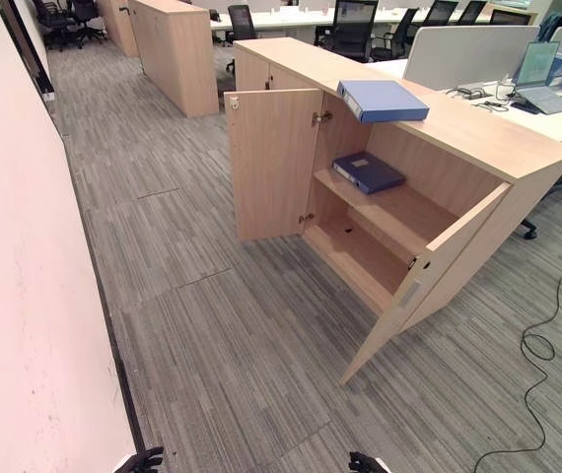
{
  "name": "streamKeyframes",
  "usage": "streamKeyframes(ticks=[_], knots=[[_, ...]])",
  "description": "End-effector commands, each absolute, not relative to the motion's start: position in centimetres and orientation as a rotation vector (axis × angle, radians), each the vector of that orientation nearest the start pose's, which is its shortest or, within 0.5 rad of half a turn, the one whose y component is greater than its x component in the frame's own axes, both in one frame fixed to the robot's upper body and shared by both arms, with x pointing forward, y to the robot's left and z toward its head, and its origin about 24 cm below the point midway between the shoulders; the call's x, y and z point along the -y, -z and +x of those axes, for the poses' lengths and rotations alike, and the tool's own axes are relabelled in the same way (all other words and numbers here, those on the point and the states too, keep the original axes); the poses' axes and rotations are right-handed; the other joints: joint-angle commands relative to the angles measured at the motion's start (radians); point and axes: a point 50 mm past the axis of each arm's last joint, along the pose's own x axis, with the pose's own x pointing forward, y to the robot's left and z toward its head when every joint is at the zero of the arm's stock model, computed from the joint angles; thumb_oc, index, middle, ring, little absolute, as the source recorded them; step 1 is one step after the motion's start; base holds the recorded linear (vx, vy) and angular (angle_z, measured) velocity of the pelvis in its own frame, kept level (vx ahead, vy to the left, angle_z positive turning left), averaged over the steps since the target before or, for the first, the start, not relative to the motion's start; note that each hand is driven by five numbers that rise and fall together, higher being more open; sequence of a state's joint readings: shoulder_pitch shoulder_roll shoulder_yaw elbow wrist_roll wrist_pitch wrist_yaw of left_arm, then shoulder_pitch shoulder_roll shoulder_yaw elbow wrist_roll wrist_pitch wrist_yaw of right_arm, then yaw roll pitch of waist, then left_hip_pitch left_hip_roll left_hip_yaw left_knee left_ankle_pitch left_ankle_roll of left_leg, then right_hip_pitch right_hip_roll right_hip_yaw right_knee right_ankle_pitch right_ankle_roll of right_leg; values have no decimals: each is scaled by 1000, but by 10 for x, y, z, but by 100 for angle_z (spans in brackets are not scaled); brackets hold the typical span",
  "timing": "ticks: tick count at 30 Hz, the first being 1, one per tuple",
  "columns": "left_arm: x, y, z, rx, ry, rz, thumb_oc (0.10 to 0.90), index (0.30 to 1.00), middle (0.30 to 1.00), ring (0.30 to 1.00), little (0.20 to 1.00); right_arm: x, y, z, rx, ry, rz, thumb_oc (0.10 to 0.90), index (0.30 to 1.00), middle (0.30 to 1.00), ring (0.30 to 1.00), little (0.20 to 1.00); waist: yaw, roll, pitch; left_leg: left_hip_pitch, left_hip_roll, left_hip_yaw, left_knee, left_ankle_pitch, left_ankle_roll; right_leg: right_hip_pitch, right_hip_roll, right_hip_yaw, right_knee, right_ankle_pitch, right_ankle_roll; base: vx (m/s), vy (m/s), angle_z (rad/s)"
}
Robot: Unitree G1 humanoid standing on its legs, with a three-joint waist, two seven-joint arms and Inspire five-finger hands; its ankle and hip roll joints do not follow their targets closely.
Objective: Put the empty folder in the office cabinet
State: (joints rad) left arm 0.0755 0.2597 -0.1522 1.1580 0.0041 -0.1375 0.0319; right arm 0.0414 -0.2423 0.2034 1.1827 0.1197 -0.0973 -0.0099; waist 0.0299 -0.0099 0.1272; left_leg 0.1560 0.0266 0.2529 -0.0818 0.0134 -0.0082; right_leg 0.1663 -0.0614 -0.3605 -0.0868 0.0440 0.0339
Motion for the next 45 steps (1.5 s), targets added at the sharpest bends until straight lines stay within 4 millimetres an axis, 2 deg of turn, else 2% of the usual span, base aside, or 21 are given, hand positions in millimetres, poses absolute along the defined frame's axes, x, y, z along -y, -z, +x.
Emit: streamKeyframes(ticks=[1,18,21,22,23,24,25,26,28,29,30,31,33,35,36,37,38,39,40,43,45], knots=[[-238,153,100,-1057,-25,332,800,900,900,900,900,233,158,95,-1138,6,-302,800,900,900,900,900,4,2,-1,22,64,34,-2,-28,-68,18,-49,-31,0,-100,73,0,0,0],[-241,152,102,-1063,-40,329,800,900,900,900,900,239,158,91,-1156,22,-294,800,900,900,900,900,-9,7,8,8,91,23,37,-25,-85,21,-18,-14,0,-131,52,1,-49,1],[-243,151,106,-1051,-52,322,800,900,900,900,900,243,157,93,-1150,30,-296,800,900,900,900,900,-10,-4,24,-53,109,11,154,-47,-97,21,-13,-12,0,-141,38,-19,-123,4],[-243,150,109,-1044,-60,311,800,900,900,900,900,245,156,93,-1152,36,-294,800,900,900,900,900,-7,-13,47,-107,122,-5,262,-62,-112,33,-7,-9,0,-158,20,-27,-131,14],[-243,150,109,-1043,-60,311,800,900,900,900,900,245,156,93,-1152,36,-293,800,900,900,900,900,-9,-14,44,-113,121,-7,262,-59,-111,29,-8,-10,0,-156,20,-25,-196,14],[-243,149,114,-1032,-71,298,800,900,900,900,900,247,155,95,-1148,45,-295,800,900,900,900,900,-6,-24,66,-192,133,-31,417,-30,-134,39,-7,-14,1,-169,0,31,-189,30],[-241,148,117,-1024,-82,284,800,900,900,900,900,249,155,94,-1154,61,-289,800,900,900,900,900,-3,-29,85,-245,165,-31,508,52,-162,66,0,-27,0,-186,-13,33,-193,46],[-241,148,118,-1023,-82,284,800,900,900,900,900,249,155,94,-1153,61,-289,800,900,900,900,900,-5,-29,85,-247,166,-34,511,52,-163,66,1,-28,0,-186,-14,83,-104,52],[-240,149,117,-1027,-88,269,800,900,900,900,900,251,155,91,-1162,67,-289,800,900,900,900,900,-3,-22,91,-264,207,5,474,81,-158,92,9,-39,0,-200,-14,150,-16,19],[-241,149,115,-1033,-94,265,800,900,900,900,900,250,155,91,-1164,67,-288,800,900,900,900,900,2,-23,94,-263,219,20,437,64,-147,108,11,-38,0,-202,-11,302,46,19],[-242,150,113,-1040,-95,268,800,900,900,900,900,250,156,91,-1165,65,-290,800,900,900,900,900,10,-20,90,-278,231,19,347,81,-137,114,19,-31,17,-214,-5,241,42,22],[-242,150,113,-1040,-95,269,800,900,900,900,900,249,156,91,-1165,64,-290,800,900,900,900,900,10,-22,93,-272,230,20,346,80,-138,117,18,-30,19,-217,-5,253,68,19],[-245,149,112,-1045,-108,271,800,900,900,900,900,247,155,95,-1154,56,-294,800,900,900,900,900,32,5,104,-291,265,-45,173,145,-141,106,50,4,121,-284,-12,235,86,2],[-246,149,113,-1041,-116,271,800,900,900,900,900,246,155,98,-1146,54,-293,800,900,900,900,900,37,7,113,-296,278,-60,142,150,-142,100,55,14,160,-312,-12,213,75,-11],[-248,148,113,-1042,-125,270,800,900,900,900,900,244,154,101,-1136,52,-287,800,900,900,900,900,43,11,127,-311,309,-74,94,154,-146,102,64,32,205,-349,-9,221,78,-25],[-248,148,113,-1042,-125,270,800,900,900,900,900,244,154,101,-1135,52,-287,800,900,900,900,900,43,10,128,-309,308,-72,93,155,-146,101,62,32,209,-352,-9,335,148,-26],[-249,149,109,-1055,-131,266,800,900,900,900,900,243,154,103,-1132,55,-280,800,900,900,900,900,46,7,137,-324,340,-72,60,148,-145,106,65,54,245,-382,-2,184,89,-17],[-249,149,109,-1055,-132,266,800,900,900,900,900,243,154,103,-1132,55,-280,800,900,900,900,900,47,5,138,-321,339,-70,58,148,-145,105,63,55,248,-384,-2,385,187,-22],[-252,149,106,-1064,-140,269,800,900,900,900,900,241,154,105,-1124,55,-269,800,900,900,900,900,55,-4,137,-343,367,-82,30,143,-146,114,65,85,265,-412,4,204,97,-25],[-255,150,102,-1082,-156,270,800,900,900,900,900,238,156,104,-1133,51,-266,800,900,900,900,900,77,-19,124,-383,388,-120,19,142,-156,139,65,130,259,-445,12,353,185,-44],[-257,151,98,-1093,-164,263,800,900,900,900,900,237,156,104,-1136,50,-259,800,900,900,900,900,82,-20,109,-385,387,-118,12,135,-159,151,62,139,239,-446,20,293,211,-53]])
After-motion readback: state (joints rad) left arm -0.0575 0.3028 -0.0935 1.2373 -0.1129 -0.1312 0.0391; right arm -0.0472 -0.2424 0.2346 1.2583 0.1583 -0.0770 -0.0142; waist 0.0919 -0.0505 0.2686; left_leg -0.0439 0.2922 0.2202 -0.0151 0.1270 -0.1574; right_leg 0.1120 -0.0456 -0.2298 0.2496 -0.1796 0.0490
